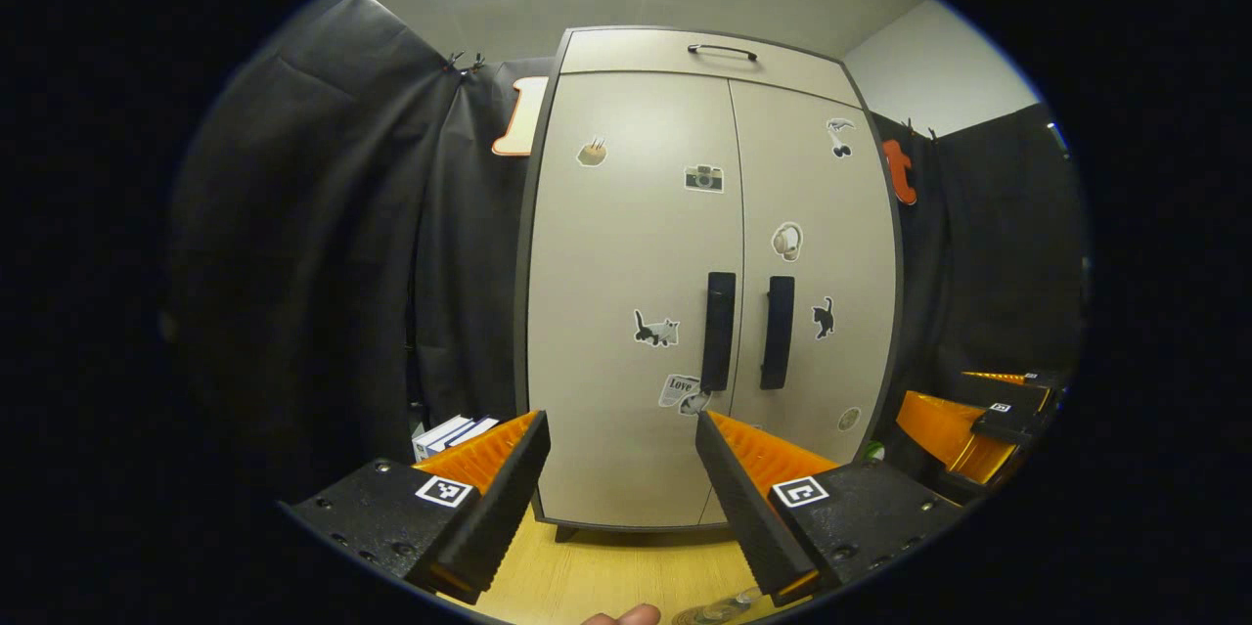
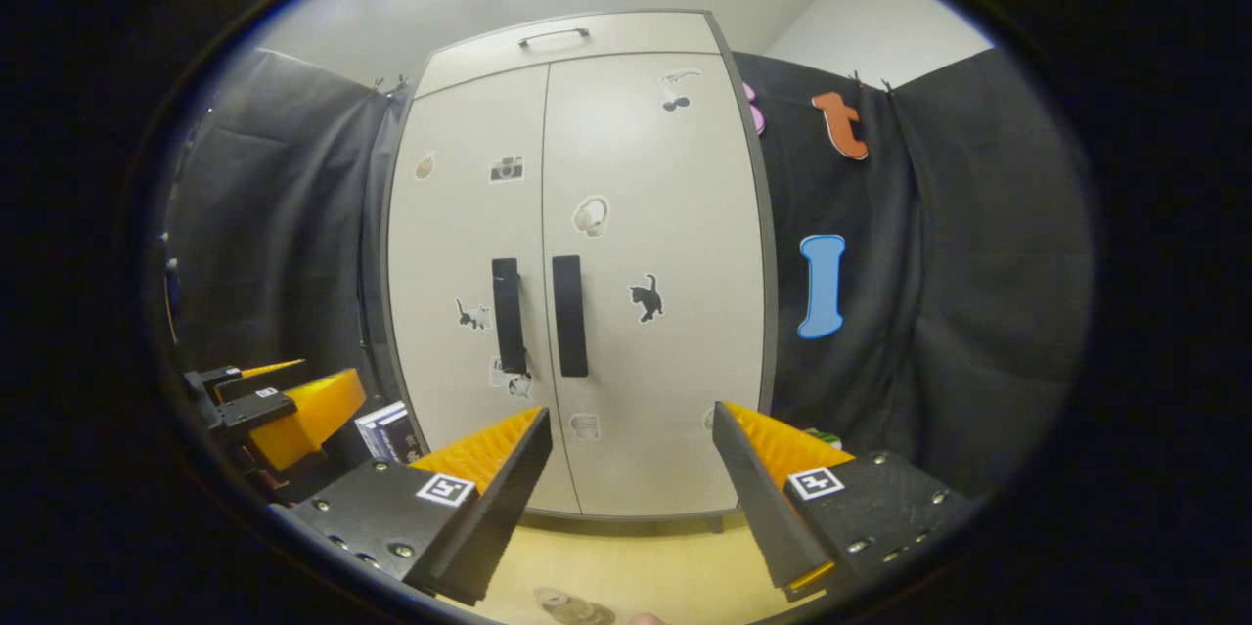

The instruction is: Grasp the bottle in the cabinet with the left hand and place it on the coaster, then close the right door with the right hand and the left door with the left hand.

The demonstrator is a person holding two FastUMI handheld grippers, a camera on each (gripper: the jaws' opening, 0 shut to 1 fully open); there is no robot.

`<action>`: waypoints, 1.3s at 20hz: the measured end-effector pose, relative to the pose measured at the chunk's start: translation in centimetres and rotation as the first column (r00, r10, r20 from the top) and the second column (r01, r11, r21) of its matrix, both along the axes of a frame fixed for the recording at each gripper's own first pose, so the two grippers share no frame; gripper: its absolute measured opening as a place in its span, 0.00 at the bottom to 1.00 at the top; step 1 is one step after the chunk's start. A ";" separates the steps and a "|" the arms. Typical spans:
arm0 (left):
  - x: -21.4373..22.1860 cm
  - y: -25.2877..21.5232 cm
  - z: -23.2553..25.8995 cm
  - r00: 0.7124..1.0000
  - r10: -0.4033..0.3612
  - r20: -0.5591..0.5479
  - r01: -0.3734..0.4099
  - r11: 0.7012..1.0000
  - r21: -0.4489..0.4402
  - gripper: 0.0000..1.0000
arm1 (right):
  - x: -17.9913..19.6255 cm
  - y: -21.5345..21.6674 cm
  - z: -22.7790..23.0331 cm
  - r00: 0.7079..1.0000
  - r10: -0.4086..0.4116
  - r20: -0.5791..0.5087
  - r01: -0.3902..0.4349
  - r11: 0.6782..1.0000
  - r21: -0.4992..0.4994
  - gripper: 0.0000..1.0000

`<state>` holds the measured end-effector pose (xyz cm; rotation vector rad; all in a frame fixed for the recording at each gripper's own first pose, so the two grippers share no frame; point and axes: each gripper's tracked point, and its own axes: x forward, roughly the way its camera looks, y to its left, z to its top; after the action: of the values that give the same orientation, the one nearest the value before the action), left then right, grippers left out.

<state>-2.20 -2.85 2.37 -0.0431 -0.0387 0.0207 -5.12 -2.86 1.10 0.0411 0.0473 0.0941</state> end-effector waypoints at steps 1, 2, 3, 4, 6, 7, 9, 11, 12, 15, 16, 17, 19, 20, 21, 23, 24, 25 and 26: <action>0.0 0.1 0.1 1.000 -0.002 0.002 0.002 1.000 -0.004 0.95 | 0.1 0.1 0.0 1.000 -0.003 0.003 0.003 1.000 -0.001 1.00; 0.0 0.3 0.1 1.000 -0.002 0.003 0.002 1.000 -0.006 0.95 | 0.0 0.1 0.1 1.000 -0.008 0.005 0.008 1.000 -0.006 1.00; 0.0 0.4 0.1 1.000 -0.003 0.002 0.003 1.000 -0.007 0.94 | 0.0 0.1 0.1 1.000 -0.013 0.004 0.013 1.000 -0.013 1.00; -0.1 0.5 0.2 1.000 -0.003 0.004 0.003 1.000 -0.010 0.94 | 0.0 0.1 0.1 1.000 -0.014 0.006 0.015 1.000 -0.015 1.00; 0.0 0.5 0.3 1.000 -0.010 0.003 0.010 1.000 -0.013 0.94 | -0.1 0.2 0.2 1.000 -0.017 0.008 0.017 1.000 -0.011 1.00; 0.0 0.4 0.2 1.000 -0.014 0.002 0.014 1.000 -0.012 0.94 | 0.0 0.3 0.2 1.000 -0.019 0.007 0.019 1.000 -0.010 1.00; 0.0 0.4 0.4 1.000 -0.022 0.006 0.023 1.000 -0.009 0.94 | -0.1 0.3 0.3 1.000 -0.022 0.006 0.022 1.000 -0.009 0.97; 0.0 0.3 0.5 1.000 -0.028 0.010 0.028 1.000 -0.005 0.94 | -0.1 0.4 0.4 1.000 -0.023 0.008 0.023 1.000 -0.004 1.00; 0.0 0.3 0.5 0.999 -0.033 0.008 0.033 0.999 -0.004 0.94 | -0.2 0.4 0.4 1.000 -0.024 0.010 0.024 1.000 -0.005 1.00; 0.1 0.2 0.5 0.999 -0.040 0.006 0.040 0.999 -0.003 0.94 | -0.3 0.6 0.5 1.000 -0.022 0.009 0.022 1.000 -0.007 1.00; 0.1 0.3 0.6 0.999 -0.040 0.009 0.040 0.999 -0.004 0.94 | -0.3 0.6 0.5 1.000 -0.023 0.010 0.023 1.000 -0.006 1.00; 0.0 0.2 0.7 0.999 -0.043 0.010 0.043 0.999 -0.004 0.94 | -0.3 0.6 0.6 1.000 -0.023 0.009 0.023 1.000 -0.005 1.00; -0.1 0.2 0.6 0.999 -0.044 0.008 0.044 0.999 0.001 0.94 | -0.3 0.7 0.4 1.000 -0.021 0.004 0.021 1.000 -0.001 1.00; -0.1 0.2 0.6 0.999 -0.045 0.008 0.045 0.999 0.003 0.94 | -0.5 0.6 0.5 1.000 -0.021 0.005 0.021 1.000 0.000 1.00; -0.2 0.2 0.6 0.999 -0.045 0.007 0.045 0.999 0.003 0.94 | -0.5 0.7 0.5 1.000 -0.019 0.005 0.019 1.000 0.000 1.00; -0.3 0.2 0.6 0.999 -0.044 0.007 0.044 0.999 0.002 0.94 | -0.5 0.8 0.5 1.000 -0.018 0.004 0.018 1.000 -0.002 1.00; -0.4 0.3 0.6 0.999 -0.043 0.006 0.043 0.999 0.001 0.94 | -0.6 0.7 0.6 1.000 -0.019 0.006 0.019 1.000 -0.002 1.00; -0.4 0.3 0.7 0.999 -0.042 0.010 0.042 0.999 0.002 0.94 | -0.6 0.7 0.6 1.000 -0.018 0.006 0.018 1.000 -0.003 1.00; -0.4 0.3 0.8 0.999 -0.042 0.012 0.042 0.999 0.002 0.94 | -0.6 0.7 0.6 1.000 -0.017 0.005 0.017 1.000 -0.002 1.00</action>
<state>-2.58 -2.57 3.21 -0.0420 -0.0494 -0.0219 -5.76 -2.14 1.66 0.0388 0.0421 0.0770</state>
